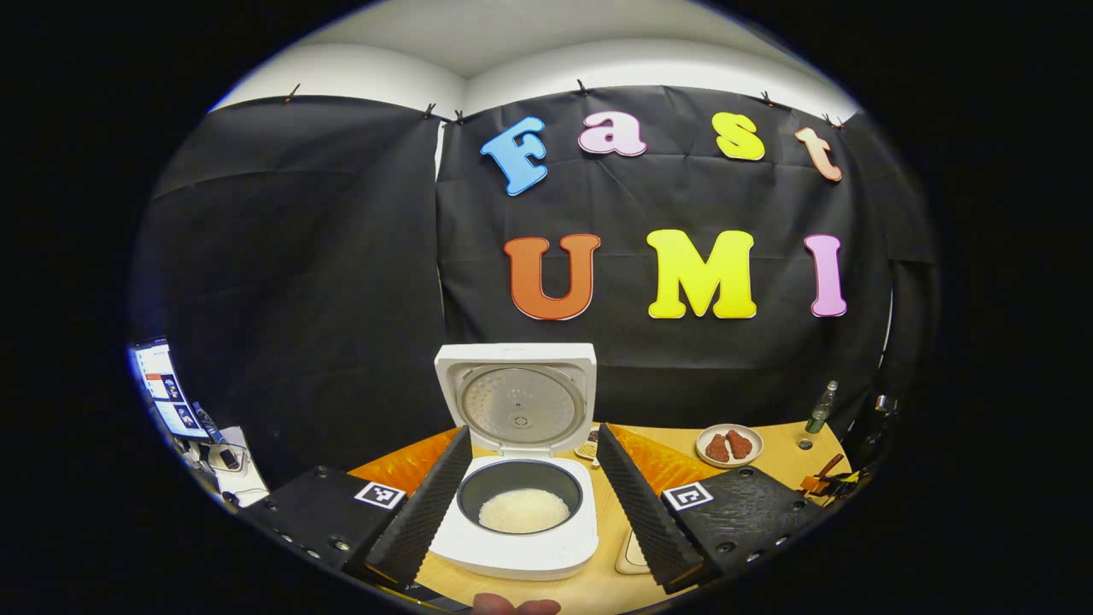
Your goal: Close the left gripper, press the button to open the rice cooker; take a wooden spoon from the chopstick holder with the right hand, scoop a spoonful of rice and pour it into the rice cooker, then put the wooden spoon back into the chopstick holder.
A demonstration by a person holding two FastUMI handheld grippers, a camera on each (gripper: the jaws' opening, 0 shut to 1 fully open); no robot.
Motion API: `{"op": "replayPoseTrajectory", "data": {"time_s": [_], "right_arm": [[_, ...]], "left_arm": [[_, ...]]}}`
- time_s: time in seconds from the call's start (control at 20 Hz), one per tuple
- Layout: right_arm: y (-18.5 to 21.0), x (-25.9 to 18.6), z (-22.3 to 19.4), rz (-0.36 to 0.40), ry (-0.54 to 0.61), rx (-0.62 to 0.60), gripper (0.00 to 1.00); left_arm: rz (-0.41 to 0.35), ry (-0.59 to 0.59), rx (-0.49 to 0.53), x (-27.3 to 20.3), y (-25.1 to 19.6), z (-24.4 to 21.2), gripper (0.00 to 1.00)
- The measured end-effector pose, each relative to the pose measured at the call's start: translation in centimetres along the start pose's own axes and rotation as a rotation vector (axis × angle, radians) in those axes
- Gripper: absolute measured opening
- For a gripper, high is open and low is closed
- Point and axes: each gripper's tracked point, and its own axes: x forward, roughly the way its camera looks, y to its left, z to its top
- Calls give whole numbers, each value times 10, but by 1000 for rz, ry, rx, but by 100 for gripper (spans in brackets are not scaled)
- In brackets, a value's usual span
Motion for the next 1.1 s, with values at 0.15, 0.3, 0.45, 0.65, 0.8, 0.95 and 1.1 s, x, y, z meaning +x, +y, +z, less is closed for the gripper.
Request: {"op": "replayPoseTrajectory", "data": {"time_s": [0.15,0.3,0.45,0.65,0.8,0.95,1.1], "right_arm": [[7,-11,-4,-1,11,17,25],[14,-21,-7,-26,13,35,23],[13,-36,1,-99,-24,66,18],[32,-66,32,-152,-106,47,14],[62,-93,59,-149,-162,-13,14],[107,-114,73,-118,-202,-80,14],[157,-123,70,-66,-217,-142,14]], "left_arm": [[-6,5,-24,2,8,-3,94],[-22,6,-40,4,14,-5,95],[-58,-6,-46,9,23,-1,94],[-116,-11,-35,12,28,-6,94],[-152,-20,-34,12,37,-7,95],[-166,-28,-27,14,53,-9,94],[-164,-24,-28,15,74,-13,94]]}}
